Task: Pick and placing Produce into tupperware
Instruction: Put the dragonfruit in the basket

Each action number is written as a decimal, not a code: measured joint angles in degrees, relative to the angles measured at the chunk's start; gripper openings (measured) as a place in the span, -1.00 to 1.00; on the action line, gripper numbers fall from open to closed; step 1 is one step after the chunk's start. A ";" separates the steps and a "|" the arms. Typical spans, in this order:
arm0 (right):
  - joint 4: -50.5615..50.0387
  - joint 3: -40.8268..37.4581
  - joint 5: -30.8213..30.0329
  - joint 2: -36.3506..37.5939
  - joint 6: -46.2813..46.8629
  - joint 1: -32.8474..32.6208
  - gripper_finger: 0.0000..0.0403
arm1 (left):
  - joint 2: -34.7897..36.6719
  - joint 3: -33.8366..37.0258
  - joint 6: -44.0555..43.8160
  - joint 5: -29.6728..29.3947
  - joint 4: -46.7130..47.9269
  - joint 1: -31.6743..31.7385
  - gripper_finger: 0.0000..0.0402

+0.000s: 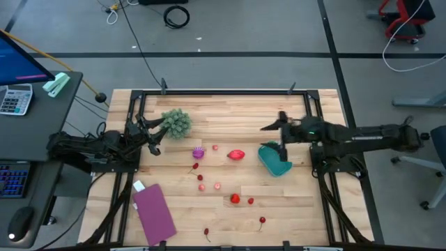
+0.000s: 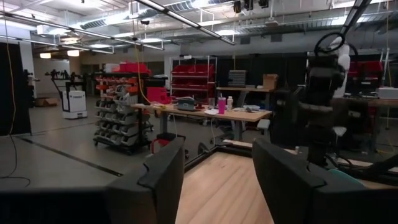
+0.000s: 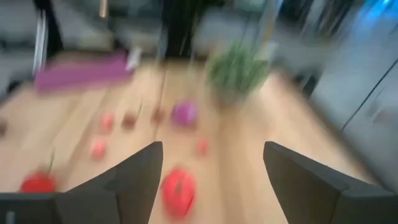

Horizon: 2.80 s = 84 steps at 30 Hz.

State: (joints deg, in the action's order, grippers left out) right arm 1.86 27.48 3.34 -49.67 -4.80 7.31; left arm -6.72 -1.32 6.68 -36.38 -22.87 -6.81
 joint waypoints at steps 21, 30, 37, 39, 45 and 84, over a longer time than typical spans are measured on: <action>-17.06 27.41 10.28 -46.18 -14.79 0.40 0.46 | 0.00 0.01 -3.02 0.00 -0.23 0.00 -0.09; -14.47 27.39 9.19 -51.07 -14.48 0.39 0.52 | 0.00 0.00 -3.08 0.00 0.39 0.00 -0.11; -11.76 27.43 8.88 -56.28 -12.98 0.21 0.52 | 0.00 0.02 -2.02 0.00 0.42 0.00 -0.11; -11.16 27.45 8.96 -56.83 -12.76 0.20 0.51 | 0.00 0.00 -0.87 0.00 0.39 0.00 -0.11; -11.46 27.34 8.24 -55.46 -12.32 0.19 0.25 | 0.00 0.00 -0.02 0.00 0.33 0.00 -0.14; -29.01 5.86 -1.55 -21.52 12.45 -2.36 0.19 | 0.00 0.02 -2.97 0.02 0.46 -0.01 -0.13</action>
State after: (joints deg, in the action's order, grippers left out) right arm -27.14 33.34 1.78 -71.19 7.65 4.95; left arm -6.72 -1.30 3.70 -36.36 -22.41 -6.81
